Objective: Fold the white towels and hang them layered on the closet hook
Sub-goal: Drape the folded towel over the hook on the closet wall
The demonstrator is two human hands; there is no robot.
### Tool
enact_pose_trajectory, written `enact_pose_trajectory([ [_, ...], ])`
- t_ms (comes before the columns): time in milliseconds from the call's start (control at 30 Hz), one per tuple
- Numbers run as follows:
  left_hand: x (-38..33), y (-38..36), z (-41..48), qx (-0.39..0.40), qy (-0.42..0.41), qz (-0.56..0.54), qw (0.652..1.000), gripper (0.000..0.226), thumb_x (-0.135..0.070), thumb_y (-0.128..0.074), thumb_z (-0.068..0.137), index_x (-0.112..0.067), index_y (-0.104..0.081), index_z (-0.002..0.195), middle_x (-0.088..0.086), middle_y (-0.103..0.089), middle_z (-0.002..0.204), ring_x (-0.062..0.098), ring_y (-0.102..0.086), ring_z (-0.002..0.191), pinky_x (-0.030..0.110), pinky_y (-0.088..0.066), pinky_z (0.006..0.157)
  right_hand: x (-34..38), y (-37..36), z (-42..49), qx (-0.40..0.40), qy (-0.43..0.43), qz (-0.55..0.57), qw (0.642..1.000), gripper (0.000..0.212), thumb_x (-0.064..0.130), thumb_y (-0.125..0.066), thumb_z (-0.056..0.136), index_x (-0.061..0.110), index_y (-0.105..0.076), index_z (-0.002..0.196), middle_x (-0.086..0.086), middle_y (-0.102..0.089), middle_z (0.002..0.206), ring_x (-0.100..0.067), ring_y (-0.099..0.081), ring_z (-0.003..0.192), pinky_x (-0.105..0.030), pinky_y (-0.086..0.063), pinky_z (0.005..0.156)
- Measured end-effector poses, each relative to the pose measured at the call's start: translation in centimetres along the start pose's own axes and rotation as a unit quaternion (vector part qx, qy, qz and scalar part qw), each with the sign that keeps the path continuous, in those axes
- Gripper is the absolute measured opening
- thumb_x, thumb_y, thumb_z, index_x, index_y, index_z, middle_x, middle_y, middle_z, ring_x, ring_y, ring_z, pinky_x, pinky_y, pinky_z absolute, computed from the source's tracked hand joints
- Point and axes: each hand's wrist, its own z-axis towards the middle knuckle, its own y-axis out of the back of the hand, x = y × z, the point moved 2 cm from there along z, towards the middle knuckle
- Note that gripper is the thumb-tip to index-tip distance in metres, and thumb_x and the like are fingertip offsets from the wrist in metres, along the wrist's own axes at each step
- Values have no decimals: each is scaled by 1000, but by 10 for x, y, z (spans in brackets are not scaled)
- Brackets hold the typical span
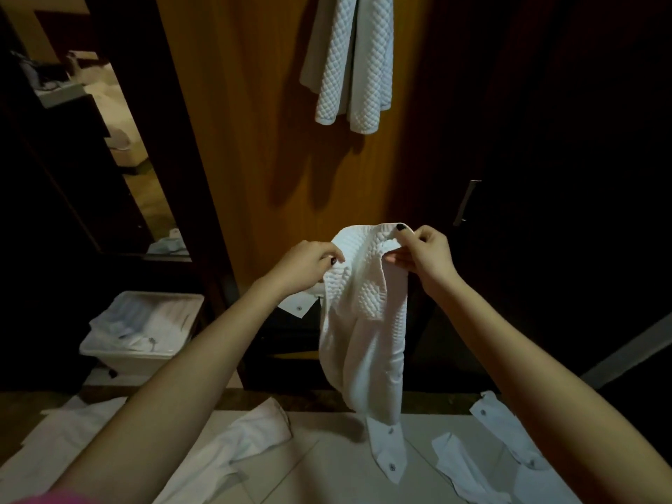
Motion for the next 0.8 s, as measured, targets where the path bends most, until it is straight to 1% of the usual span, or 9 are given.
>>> enact_pose_trajectory([
  [67,-1,-2,-4,-11,-12,-105,994,26,-12,-49,98,-23,-70,109,-22,-59,73,14,-52,56,17,-35,51,1,-3,-2,-5,13,12,1000,20,21,-64,95,8,-50,88,-20,-68,76,-26,-73,65,-34,-61,63],
  [167,-7,-8,-11,-22,-39,-169,985,21,-16,-54,98,-23,-69,111,-28,-61,84,-10,-56,67,8,-41,65,3,-6,-3,-11,25,18,999,24,24,-62,96,10,-48,83,-21,-66,80,-25,-73,67,-36,-62,66],
  [200,-10,-9,-12,-22,-43,-187,981,18,-20,-57,97,-25,-69,109,-25,-63,88,-10,-58,71,11,-44,68,5,-8,-4,-12,25,24,999,25,24,-62,96,11,-47,81,-21,-66,80,-25,-73,68,-36,-61,65],
  [267,-16,-11,-11,-22,-40,-207,977,14,-30,-65,92,-29,-67,106,-16,-66,107,-2,-62,97,20,-46,84,7,-12,-4,-7,21,48,999,27,24,-61,97,11,-46,79,-20,-66,80,-26,-73,69,-33,-60,63],
  [333,-22,-15,-10,-33,-39,-198,979,25,-39,-72,84,-27,-65,106,-14,-62,113,6,-56,112,19,-40,89,9,-17,-4,2,12,72,997,28,24,-61,97,11,-45,77,-20,-66,79,-28,-74,72,-32,-60,64],
  [433,-34,-23,-7,-38,-22,-157,987,54,-45,-78,76,-20,-56,118,-15,-47,115,4,-46,109,10,-32,76,10,-24,-6,14,-1,112,994,27,21,-60,97,11,-45,77,-22,-68,79,-32,-74,74,-33,-60,65],
  [500,-39,-32,-7,-45,1,-121,992,64,-50,-76,76,-19,-47,123,-14,-37,116,4,-41,107,15,-33,73,11,-27,-7,19,-12,138,990,25,19,-59,98,11,-44,79,-25,-69,81,-32,-74,74,-32,-60,65],
  [700,-51,-44,-4,-189,75,-75,976,36,-41,-62,85,-14,-47,106,0,-46,111,19,-50,95,32,-39,72,16,-32,-11,40,-29,171,984,22,14,-55,100,9,-44,81,-24,-70,77,-32,-73,72,-32,-60,62],
  [800,-50,-42,1,-192,83,-114,971,17,-27,-54,90,-15,-47,98,1,-48,107,21,-51,93,32,-38,73,19,-32,-10,29,-31,147,988,20,12,-51,101,9,-44,82,-28,-68,83,-37,-73,77,-40,-62,68],
])
